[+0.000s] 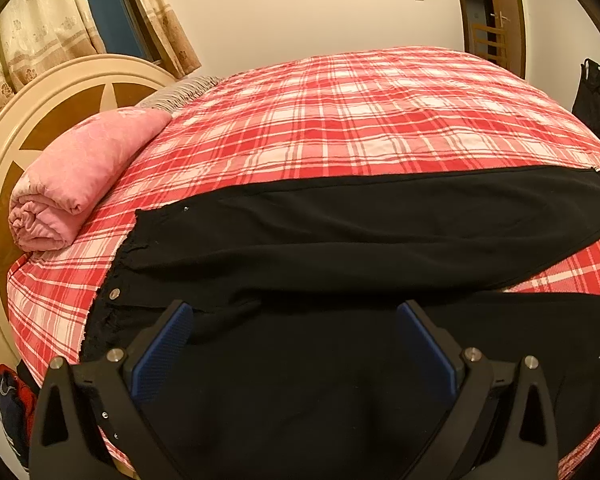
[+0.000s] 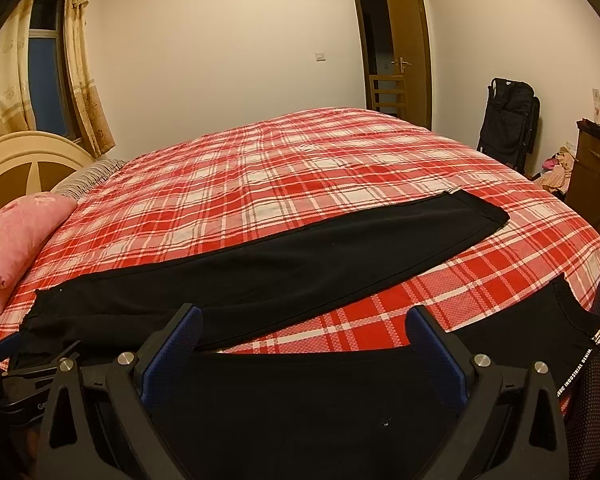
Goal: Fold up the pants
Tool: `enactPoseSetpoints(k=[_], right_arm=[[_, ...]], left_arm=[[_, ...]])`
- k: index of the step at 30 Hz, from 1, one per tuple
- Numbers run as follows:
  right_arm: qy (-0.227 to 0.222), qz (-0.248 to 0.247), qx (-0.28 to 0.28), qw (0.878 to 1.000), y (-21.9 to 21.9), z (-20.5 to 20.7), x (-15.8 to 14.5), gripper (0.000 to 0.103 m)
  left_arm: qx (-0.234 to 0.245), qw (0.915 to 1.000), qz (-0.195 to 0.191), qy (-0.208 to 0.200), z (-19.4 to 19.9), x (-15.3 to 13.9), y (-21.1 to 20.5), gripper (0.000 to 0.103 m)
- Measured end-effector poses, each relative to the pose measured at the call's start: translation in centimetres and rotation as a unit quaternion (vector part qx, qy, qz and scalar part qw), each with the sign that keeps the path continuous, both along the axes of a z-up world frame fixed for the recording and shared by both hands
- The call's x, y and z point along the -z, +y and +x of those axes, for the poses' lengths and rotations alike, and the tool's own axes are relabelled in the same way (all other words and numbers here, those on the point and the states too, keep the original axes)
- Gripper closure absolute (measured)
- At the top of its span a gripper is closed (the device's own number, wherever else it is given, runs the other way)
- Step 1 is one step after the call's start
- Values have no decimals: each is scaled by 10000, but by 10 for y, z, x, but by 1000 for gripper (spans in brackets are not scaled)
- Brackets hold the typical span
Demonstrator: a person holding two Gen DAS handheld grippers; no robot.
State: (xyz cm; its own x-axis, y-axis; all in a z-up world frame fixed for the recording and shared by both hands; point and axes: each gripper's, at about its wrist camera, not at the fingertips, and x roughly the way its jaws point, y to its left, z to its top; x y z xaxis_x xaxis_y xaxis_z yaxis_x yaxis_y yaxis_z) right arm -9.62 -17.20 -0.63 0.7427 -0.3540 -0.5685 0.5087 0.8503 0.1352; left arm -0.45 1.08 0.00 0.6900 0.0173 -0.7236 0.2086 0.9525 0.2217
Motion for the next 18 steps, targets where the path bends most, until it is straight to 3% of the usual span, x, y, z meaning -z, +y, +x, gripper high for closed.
enactPoseSetpoints(k=[18], right_arm=[[33,16,-29,10000,2,4,1,1]], left_arm=[[-13,10000,-34,57,1,2,-2,0]])
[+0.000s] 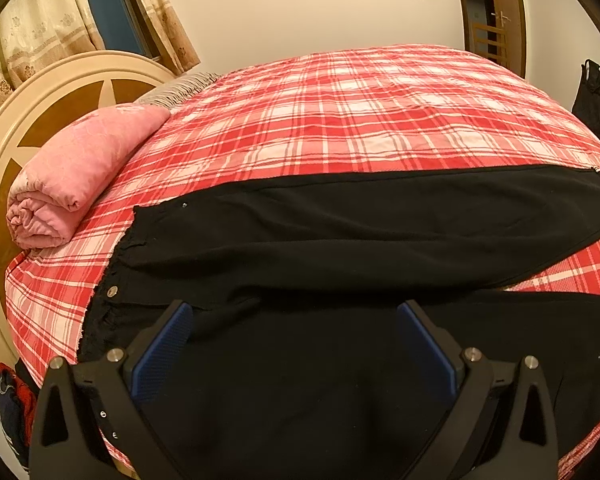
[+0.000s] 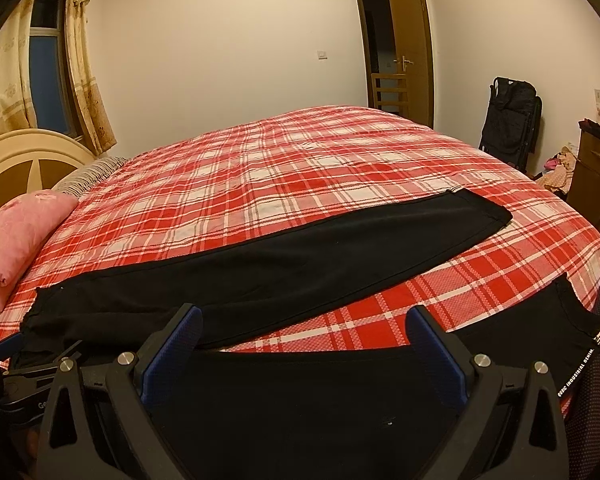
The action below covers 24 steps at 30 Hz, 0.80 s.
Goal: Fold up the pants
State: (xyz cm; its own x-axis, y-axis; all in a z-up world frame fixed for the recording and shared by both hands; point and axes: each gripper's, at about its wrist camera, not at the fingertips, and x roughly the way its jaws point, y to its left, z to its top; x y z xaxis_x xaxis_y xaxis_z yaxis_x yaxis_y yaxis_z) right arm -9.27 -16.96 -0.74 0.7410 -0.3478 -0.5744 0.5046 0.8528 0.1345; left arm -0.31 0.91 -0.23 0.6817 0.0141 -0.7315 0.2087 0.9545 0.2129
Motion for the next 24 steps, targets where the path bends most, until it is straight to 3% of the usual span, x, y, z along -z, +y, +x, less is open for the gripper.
enactPoseSetpoints(k=[24], right_arm=[[108,62,-45,9999,-1,6,9,1]], left_arm=[[-16,9999,5,149,5,8,1,0]])
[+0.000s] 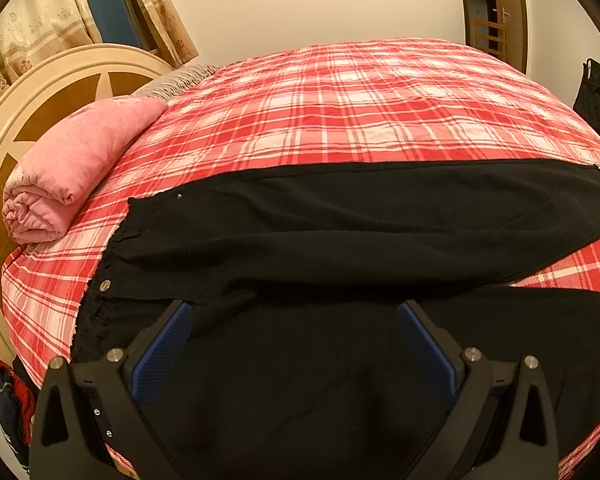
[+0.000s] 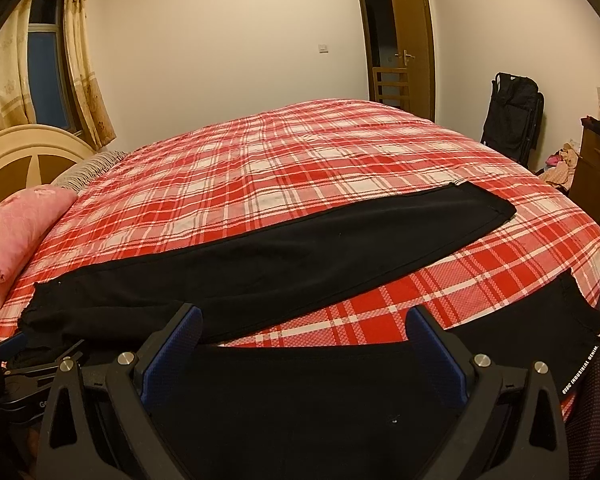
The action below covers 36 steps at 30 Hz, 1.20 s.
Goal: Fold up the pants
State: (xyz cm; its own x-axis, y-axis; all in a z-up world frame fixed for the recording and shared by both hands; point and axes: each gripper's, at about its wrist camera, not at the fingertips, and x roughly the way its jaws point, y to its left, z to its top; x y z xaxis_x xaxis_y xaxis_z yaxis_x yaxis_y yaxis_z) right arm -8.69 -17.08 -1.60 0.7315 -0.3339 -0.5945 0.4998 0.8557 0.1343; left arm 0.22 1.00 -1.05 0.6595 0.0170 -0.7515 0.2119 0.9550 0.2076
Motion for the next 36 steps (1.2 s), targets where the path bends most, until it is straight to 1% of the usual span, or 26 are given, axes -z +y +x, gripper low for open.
enactPoseSetpoints(k=[6,12,16,19,20,21,23,24,25,26,27,29,30,31,34,35,36], right_arm=[[110,39,-82,9999,-4,9,4,1],[69,-11,-201,9998,-14,26,-3,1],[102,-65,-489,9987,-21,49,-11,1],[253,-3,-947,9952,-26,77,-10,1],[404,61,-1203,9919,-30,94,-6,1],[502,76,-1332,9898,-31,103,-3,1],[857,91,-1770,9804,-34,132,9,1],[1038,72,-1979,9747,-34,148,16,1],[1130,59,-2080,9716,-34,156,21,1],[1259,2,-2199,9673,-34,171,27,1],[1291,-25,-2261,9655,-33,177,31,2],[1387,-48,-2545,9570,-29,199,39,8],[1419,-40,-2631,9543,-28,207,42,13],[1475,-53,-2761,9497,-26,216,45,16],[1670,-308,-3156,9336,-17,239,57,19],[1780,-374,-3350,9245,-13,247,65,20],[1865,-418,-3424,9199,-11,252,68,22]], left_arm=[[-19,10000,11,60,5,3,0,0],[-71,10000,24,61,18,2,5,0],[-111,9999,15,-40,31,-6,11,0],[-89,9999,-41,-57,43,-10,15,0],[-52,10000,-71,-42,47,-11,16,0],[-16,9999,-122,-24,54,-13,20,0],[-56,9997,-254,33,68,-16,32,0],[-113,9991,-385,121,79,-18,41,0],[-233,9977,-573,259,93,-18,54,0],[-310,9967,-672,323,99,-18,60,0],[-446,9944,-861,423,110,-18,71,0],[-638,9904,-1096,555,127,-14,88,0],[-728,9885,-1168,622,137,-11,96,0],[-811,9872,-1190,681,143,-6,102,0],[-1089,9823,-1207,929,166,11,114,0],[-1138,9809,-1224,999,171,17,116,0],[-1182,9794,-1236,1074,175,24,118,0]])
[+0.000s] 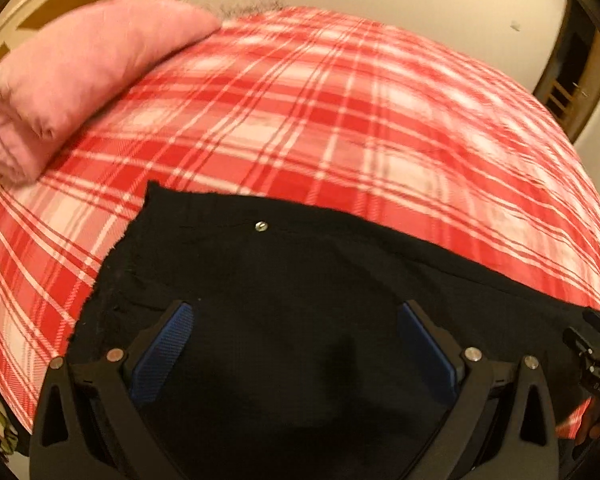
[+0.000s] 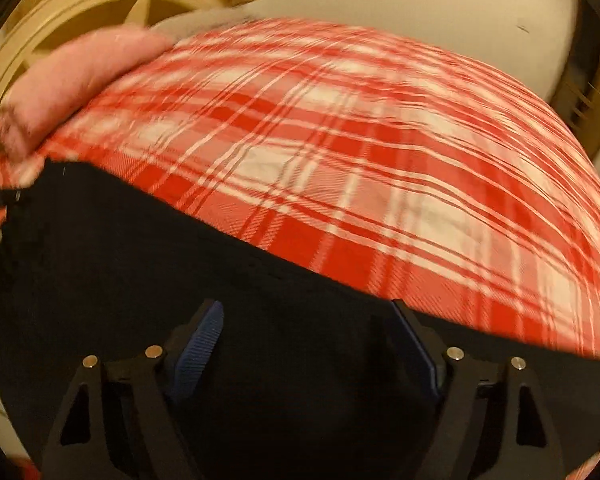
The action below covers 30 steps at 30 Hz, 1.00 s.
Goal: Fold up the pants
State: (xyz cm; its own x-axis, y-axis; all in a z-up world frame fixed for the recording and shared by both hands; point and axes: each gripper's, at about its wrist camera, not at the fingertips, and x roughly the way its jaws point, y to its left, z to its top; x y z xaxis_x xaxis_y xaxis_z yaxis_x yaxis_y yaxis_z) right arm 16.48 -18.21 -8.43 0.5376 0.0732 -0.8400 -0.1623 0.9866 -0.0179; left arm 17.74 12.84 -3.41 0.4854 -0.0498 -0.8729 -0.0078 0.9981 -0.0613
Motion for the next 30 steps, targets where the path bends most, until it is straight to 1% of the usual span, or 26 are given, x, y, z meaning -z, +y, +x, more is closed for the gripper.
enactPoseSetpoints(k=[1,2,3,4,5,6,7,8,9,10,11,13,15,17,18,22,23,26,27,29,30], right_arm=[[92,-142,-84,9998,2,5,7,24],[30,-336,-190,9993,5,8,11,24],[-26,-355,-246,9991,6,8,10,24],[18,-323,-338,9989,7,9,11,25],[58,-296,-405,9987,8,9,10,32],[96,-302,-478,9984,10,9,9,45],[120,-414,-584,9974,14,8,7,63],[134,-498,-619,9968,16,6,5,75],[152,-588,-628,9962,18,5,4,93],[165,-654,-643,9956,19,3,2,100],[107,-648,-667,9956,20,-2,-2,101],[-175,-562,-658,9961,22,-20,-15,101],[-403,-357,-648,9964,21,-43,-29,101],[-545,-225,-755,9954,27,-65,-36,101],[-580,-173,-858,9945,31,-78,-38,101],[-577,-111,-1061,9926,45,-106,-36,101],[-597,-120,-1095,9921,50,-111,-36,103],[-529,90,-1196,9914,61,-125,-29,103],[-511,52,-1223,9912,64,-128,-26,103],[-507,-205,-1262,9905,73,-133,-13,103],[-547,-205,-1259,9903,74,-135,-11,103]], left_arm=[[-21,10000,-21,64,3,5,1,0],[-46,9999,-52,115,6,10,3,0],[-63,9998,-85,148,7,13,4,0],[-92,9997,-119,186,9,17,6,0],[-124,9995,-131,242,11,21,7,0],[-133,9994,-146,281,14,24,8,0],[-137,9993,-158,309,14,26,9,0],[-132,9993,-171,307,14,27,10,0],[-113,9993,-193,287,14,25,10,0],[-85,9993,-231,271,13,23,12,0],[-72,9992,-276,263,12,20,13,0],[-86,9985,-477,236,8,13,20,0],[-108,9965,-802,225,5,6,32,0],[-251,9940,-1046,202,2,-1,45,0],[-314,9932,-1100,193,2,-3,50,0],[-579,9897,-1285,236,8,-7,65,0],[-636,9882,-1371,257,10,-8,67,0],[-609,9843,-1616,363,14,-10,61,0],[-592,9836,-1657,405,16,-10,58,0],[-615,9824,-1686,520,24,-11,52,0],[-617,9817,-1706,574,30,-11,48,0]])
